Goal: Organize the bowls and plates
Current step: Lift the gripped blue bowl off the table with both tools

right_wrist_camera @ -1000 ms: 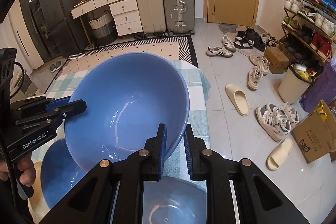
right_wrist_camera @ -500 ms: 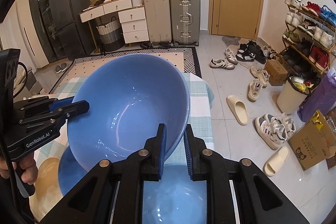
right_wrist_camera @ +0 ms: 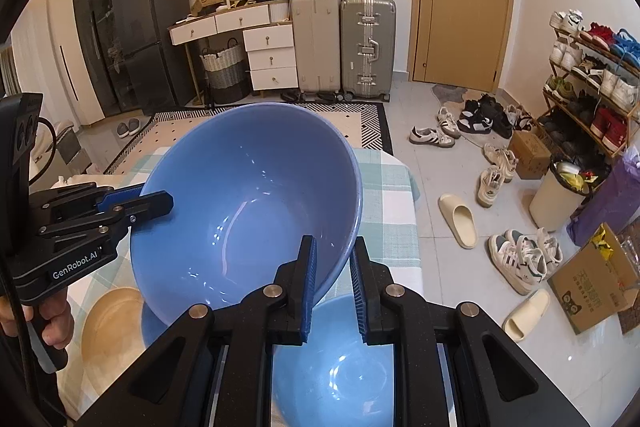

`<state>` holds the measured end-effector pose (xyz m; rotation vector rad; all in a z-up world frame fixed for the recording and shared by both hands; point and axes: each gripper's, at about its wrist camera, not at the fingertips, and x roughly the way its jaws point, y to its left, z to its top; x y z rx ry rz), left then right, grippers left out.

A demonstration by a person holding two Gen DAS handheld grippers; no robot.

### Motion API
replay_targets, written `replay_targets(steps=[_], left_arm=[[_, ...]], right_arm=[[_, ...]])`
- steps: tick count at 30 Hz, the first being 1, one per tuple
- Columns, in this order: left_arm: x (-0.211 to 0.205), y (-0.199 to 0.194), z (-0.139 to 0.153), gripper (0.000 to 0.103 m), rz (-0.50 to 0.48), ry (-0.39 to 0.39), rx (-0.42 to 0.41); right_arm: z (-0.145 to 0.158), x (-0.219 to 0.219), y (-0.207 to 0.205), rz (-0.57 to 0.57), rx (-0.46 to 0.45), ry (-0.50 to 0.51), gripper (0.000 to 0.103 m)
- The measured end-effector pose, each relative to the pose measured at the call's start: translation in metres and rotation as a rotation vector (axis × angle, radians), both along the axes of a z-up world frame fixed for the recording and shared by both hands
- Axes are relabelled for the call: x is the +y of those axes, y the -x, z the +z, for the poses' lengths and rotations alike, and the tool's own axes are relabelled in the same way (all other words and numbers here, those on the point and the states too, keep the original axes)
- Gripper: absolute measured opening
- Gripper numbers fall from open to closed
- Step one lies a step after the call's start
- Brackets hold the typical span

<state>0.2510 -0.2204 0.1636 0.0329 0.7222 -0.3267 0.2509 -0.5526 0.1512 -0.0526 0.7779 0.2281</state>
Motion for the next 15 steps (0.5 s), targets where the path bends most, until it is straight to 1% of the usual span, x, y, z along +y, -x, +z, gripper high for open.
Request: replay_targets(steps=[9, 15], left_arm=[[0.013, 0.043, 0.008, 0.013, 0.015, 0.005, -0.014], [0.019, 0.067, 0.012, 0.013, 0.020, 0.003, -0.022]], right_arm=[[0.008, 0.020, 0.032, 0.017, -0.026, 0.008, 0.017], [0.009, 0.029, 0.048, 0.029, -0.025, 0.017, 0.017]])
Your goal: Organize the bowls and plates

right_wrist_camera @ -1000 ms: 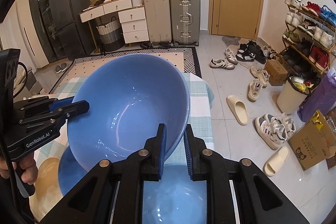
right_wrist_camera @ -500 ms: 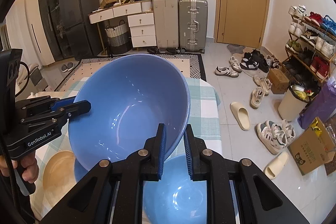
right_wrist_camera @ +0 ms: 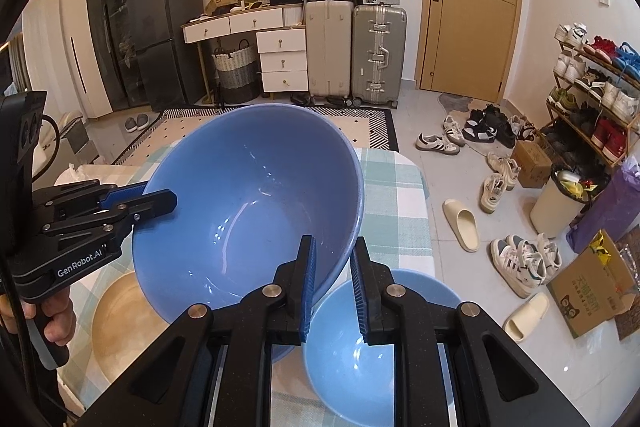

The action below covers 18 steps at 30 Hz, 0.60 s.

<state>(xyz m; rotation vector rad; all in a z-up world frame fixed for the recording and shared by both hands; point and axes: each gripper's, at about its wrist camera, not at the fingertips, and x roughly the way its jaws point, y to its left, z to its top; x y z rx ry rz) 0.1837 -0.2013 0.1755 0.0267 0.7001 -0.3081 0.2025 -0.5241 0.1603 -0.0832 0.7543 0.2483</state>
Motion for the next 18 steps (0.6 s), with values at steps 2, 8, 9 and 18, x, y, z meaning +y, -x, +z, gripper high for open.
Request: replay_targets(steps=[2, 8, 9, 18], left_arm=[[0.001, 0.005, -0.001, 0.013, 0.002, -0.005, 0.000], [0.008, 0.016, -0.003, 0.013, 0.011, -0.012, 0.007], [0.008, 0.020, -0.003, 0.013, 0.013, -0.016, 0.008], [0.013, 0.017, -0.020, 0.013, 0.018, -0.024, 0.030]], right_arm=[[0.001, 0.003, 0.005, 0.005, -0.001, -0.003, 0.017], [-0.001, 0.007, 0.011, 0.022, 0.004, -0.011, 0.018], [-0.002, 0.009, 0.012, 0.024, 0.006, -0.011, 0.018], [-0.011, 0.018, 0.019, 0.040, 0.023, -0.010, 0.018]])
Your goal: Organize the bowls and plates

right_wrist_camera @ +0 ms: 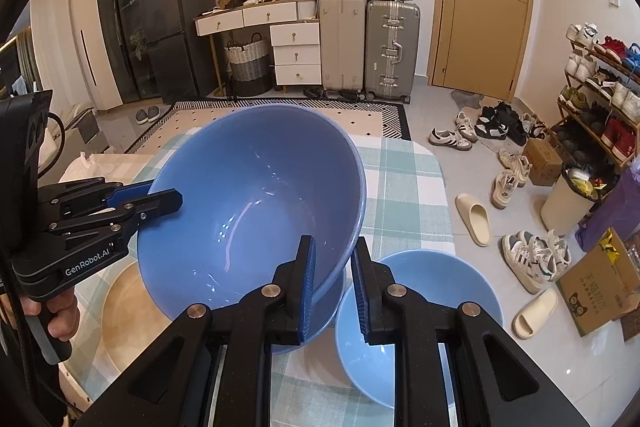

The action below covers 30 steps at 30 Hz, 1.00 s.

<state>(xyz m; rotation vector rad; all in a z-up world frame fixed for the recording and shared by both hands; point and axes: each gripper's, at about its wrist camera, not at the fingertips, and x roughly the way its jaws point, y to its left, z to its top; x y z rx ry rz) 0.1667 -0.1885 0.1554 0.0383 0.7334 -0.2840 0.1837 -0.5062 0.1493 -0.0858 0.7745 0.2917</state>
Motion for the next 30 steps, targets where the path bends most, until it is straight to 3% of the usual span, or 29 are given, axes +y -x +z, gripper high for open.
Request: replay_targets(steps=[30], left_arm=[[0.023, -0.033, -0.082, 0.013, 0.026, -0.011, 0.088]], right_arm=[[-0.059, 0.011, -0.014, 0.025, 0.098, 0.011, 0.018]])
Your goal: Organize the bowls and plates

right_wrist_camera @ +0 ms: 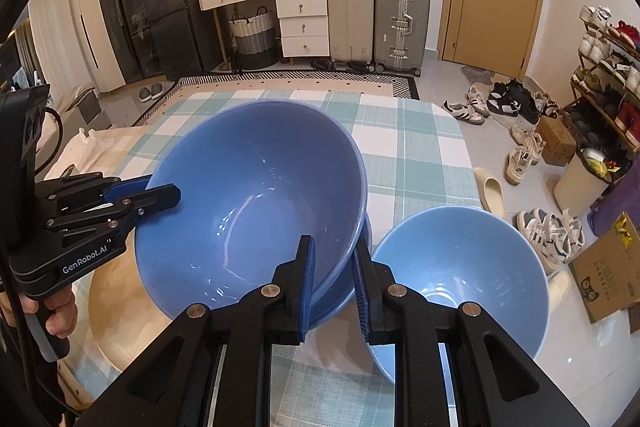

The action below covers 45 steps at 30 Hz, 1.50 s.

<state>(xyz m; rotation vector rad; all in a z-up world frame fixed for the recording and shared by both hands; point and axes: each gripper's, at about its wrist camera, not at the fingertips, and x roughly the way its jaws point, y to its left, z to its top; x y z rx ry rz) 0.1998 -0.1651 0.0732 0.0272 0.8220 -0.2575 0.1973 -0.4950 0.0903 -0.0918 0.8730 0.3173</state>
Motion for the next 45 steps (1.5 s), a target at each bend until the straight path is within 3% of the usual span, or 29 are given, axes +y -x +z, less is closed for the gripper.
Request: replay_targets(steps=[15, 45], left_arm=[[0.005, -0.027, -0.041, 0.013, 0.004, -0.014, 0.029], [0.004, -0.038, -0.062, 0.015, -0.008, -0.059, 0.038]], right_arm=[[-0.033, 0.005, -0.014, 0.002, 0.042, 0.013, 0.019], [-0.050, 0.011, -0.017, -0.002, 0.038, 0.076, 0.019]])
